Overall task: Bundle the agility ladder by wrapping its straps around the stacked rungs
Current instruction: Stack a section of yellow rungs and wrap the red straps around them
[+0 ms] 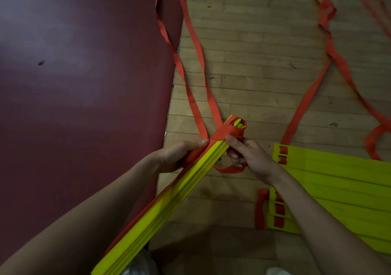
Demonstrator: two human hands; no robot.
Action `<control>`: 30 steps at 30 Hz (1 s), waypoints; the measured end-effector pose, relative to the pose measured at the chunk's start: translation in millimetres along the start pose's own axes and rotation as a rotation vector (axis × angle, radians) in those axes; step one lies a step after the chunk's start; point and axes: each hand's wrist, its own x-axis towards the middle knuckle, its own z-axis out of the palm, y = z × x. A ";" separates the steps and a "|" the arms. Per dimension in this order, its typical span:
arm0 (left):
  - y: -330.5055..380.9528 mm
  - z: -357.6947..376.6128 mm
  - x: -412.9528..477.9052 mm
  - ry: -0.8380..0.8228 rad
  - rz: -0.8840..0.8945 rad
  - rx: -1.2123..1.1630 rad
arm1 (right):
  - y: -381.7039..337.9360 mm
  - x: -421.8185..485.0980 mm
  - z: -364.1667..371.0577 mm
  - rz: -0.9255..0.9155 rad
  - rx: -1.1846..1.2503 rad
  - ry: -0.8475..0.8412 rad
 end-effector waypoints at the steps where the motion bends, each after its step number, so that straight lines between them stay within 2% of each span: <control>1: 1.4 -0.2 -0.5 0.012 0.021 -0.004 | 0.3 -0.1 -0.5 -0.001 -0.001 -0.002; 5: 6.5 -3.0 -2.8 -0.015 0.051 -0.071 | -2.2 1.1 -1.7 -0.011 0.008 -0.011; 9: 5.5 0.9 -8.2 -0.206 -0.078 -0.069 | -3.0 3.3 -3.4 -0.022 0.048 -0.020; 12: 2.0 3.4 -10.3 -0.251 -0.123 -0.125 | -3.7 2.1 -5.7 -0.012 0.030 -0.055; 19: 6.1 6.0 -9.3 -0.130 -0.074 -0.082 | -5.9 2.5 -19.1 0.105 -0.200 -0.168; 25: 16.6 2.4 -12.0 -0.135 0.005 0.008 | -2.2 5.5 -19.6 0.139 -0.275 -0.067; 30: 20.3 0.7 -10.1 0.026 0.083 0.043 | 1.4 6.0 -11.9 0.075 -0.331 -0.019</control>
